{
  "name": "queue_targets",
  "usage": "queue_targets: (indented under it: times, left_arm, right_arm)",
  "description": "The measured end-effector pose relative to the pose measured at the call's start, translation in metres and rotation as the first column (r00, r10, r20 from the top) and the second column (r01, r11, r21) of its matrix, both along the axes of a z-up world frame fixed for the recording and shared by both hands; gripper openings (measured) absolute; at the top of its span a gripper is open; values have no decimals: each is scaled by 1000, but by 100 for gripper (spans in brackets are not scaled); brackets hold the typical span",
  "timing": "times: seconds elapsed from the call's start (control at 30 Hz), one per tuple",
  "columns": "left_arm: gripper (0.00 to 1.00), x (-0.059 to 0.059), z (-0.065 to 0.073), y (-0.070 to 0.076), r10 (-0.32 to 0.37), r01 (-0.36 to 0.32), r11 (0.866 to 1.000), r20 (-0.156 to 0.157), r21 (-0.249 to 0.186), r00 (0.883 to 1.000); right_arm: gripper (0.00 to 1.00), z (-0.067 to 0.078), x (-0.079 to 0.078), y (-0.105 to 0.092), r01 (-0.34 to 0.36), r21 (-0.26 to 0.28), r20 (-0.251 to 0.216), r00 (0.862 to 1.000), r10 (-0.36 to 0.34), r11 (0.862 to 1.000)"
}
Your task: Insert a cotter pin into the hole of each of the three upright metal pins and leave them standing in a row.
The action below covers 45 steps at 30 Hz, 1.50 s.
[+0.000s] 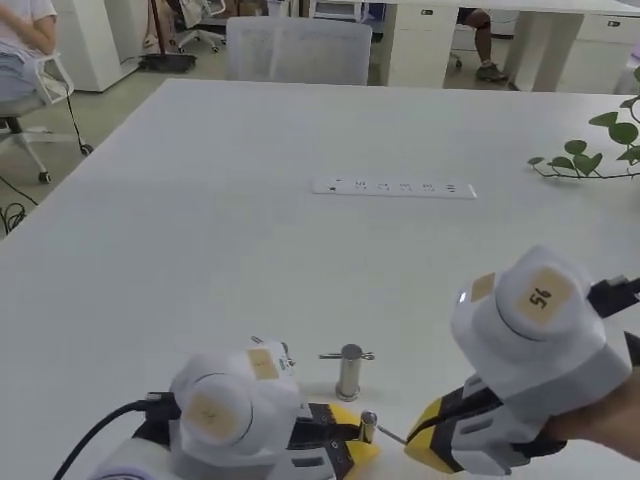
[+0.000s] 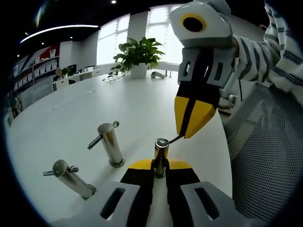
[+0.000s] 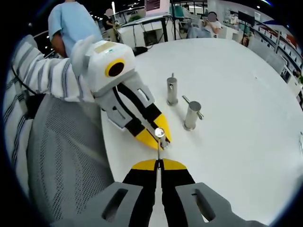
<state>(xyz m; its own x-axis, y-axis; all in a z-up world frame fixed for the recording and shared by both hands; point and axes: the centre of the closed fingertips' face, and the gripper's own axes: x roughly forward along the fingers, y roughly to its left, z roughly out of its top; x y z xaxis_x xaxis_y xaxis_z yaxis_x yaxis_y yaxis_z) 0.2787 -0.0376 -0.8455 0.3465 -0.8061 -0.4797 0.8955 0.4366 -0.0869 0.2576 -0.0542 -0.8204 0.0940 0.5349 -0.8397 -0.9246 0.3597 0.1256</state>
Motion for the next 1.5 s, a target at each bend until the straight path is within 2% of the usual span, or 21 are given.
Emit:
queue_targets:
  times: [0.6,1.03,1.13,1.27,1.33,1.5]
  left_arm:
    - [7,1,-1,-4,13,-14,999,11,41,1000]
    - [7,2,-2,-4,34,-34,998,3,51,999]
    - [7,1,-2,-5,38,-38,998,3,56,999]
    - [7,1,-2,-7,34,-35,998,7,60,999]
    - [7,1,-2,-7,39,-40,997,6,61,999]
    - [7,1,-2,-8,43,-43,997,2,60,999]
  right_arm:
    - [3,2,5,3,-22,-18,18,1000,22,1000]
    - [3,1,5,3,13,-22,16,1000,-13,1000]
    - [3,1,4,4,-1,-46,37,999,3,999]
    - [3,6,7,7,6,-38,40,999,-4,999]
    - [3,5,7,7,-4,-51,50,999,6,999]
    - [3,4,8,8,9,-42,46,999,-8,999]
